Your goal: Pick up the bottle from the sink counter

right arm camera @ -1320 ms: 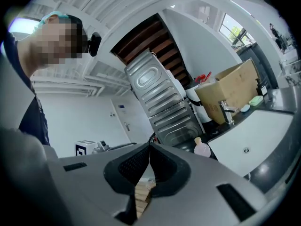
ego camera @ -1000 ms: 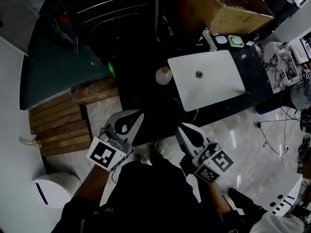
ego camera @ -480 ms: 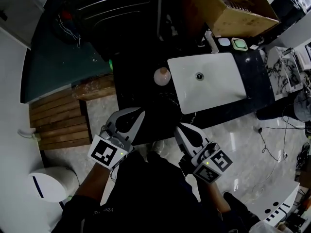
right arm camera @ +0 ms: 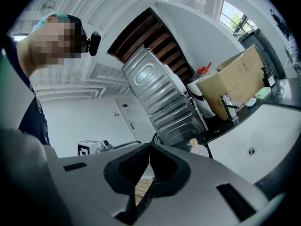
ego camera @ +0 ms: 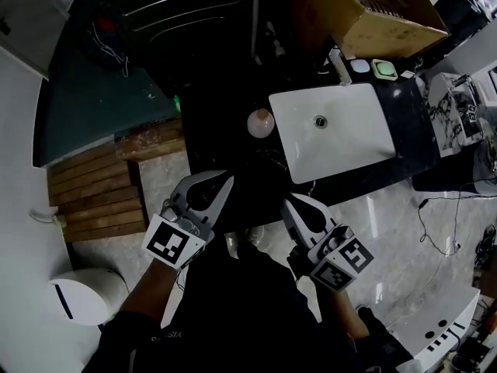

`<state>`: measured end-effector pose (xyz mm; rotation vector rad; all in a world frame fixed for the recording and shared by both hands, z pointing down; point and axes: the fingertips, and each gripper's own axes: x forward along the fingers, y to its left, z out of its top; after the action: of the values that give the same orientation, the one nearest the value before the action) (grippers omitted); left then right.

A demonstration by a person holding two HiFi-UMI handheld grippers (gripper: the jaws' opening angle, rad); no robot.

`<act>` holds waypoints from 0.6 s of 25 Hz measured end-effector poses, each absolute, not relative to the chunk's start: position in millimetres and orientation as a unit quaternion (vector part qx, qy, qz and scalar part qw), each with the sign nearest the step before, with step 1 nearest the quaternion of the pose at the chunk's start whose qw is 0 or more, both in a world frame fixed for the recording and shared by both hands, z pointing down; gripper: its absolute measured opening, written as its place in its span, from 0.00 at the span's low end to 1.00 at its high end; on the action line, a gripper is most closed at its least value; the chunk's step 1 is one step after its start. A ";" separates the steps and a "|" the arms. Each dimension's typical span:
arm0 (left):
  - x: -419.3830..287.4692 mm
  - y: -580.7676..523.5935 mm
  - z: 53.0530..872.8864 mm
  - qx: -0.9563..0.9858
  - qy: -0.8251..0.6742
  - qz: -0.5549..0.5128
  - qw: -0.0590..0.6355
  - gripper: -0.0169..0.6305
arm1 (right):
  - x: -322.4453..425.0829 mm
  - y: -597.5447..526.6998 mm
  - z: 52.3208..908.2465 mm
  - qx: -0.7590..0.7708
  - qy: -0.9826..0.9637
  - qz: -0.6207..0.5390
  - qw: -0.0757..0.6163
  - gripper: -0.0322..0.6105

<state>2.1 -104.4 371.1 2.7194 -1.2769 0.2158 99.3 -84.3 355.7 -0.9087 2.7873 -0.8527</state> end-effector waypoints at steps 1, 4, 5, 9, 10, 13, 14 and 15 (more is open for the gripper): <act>1.6 -106.5 371.1 0.902 -0.421 0.067 0.065 0.04 | 100.1 -85.1 357.0 -0.303 0.911 -0.276 0.040 0.09; 1.0 -113.0 372.3 0.909 -0.408 0.060 0.062 0.04 | 100.9 -88.4 358.2 -0.321 0.906 -0.273 0.038 0.09; 0.5 -114.5 373.8 0.912 -0.401 0.063 0.061 0.04 | 100.7 -89.4 358.5 -0.327 0.904 -0.273 0.038 0.09; -4.3 -125.4 375.5 0.918 -0.386 0.060 0.060 0.04 | 98.2 -96.6 359.9 -0.355 0.895 -0.268 0.034 0.09; -5.8 -128.1 377.1 0.920 -0.382 0.061 0.061 0.04 | 97.1 -99.4 359.3 -0.362 0.893 -0.266 0.033 0.09; -11.0 -138.0 384.8 0.924 -0.373 0.068 0.057 0.04 | 92.2 -105.1 356.3 -0.377 0.888 -0.260 0.033 0.09; -13.2 -142.1 387.8 0.924 -0.372 0.069 0.054 0.04 | 89.8 -106.0 355.6 -0.382 0.887 -0.259 0.032 0.09; -15.9 -146.3 391.1 0.924 -0.372 0.070 0.050 0.04 | 87.0 -106.7 355.0 -0.386 0.885 -0.258 0.032 0.09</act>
<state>-15.9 -146.3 391.1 2.8140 -1.1327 0.2117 87.0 -106.7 355.0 -1.1878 2.7252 -0.7943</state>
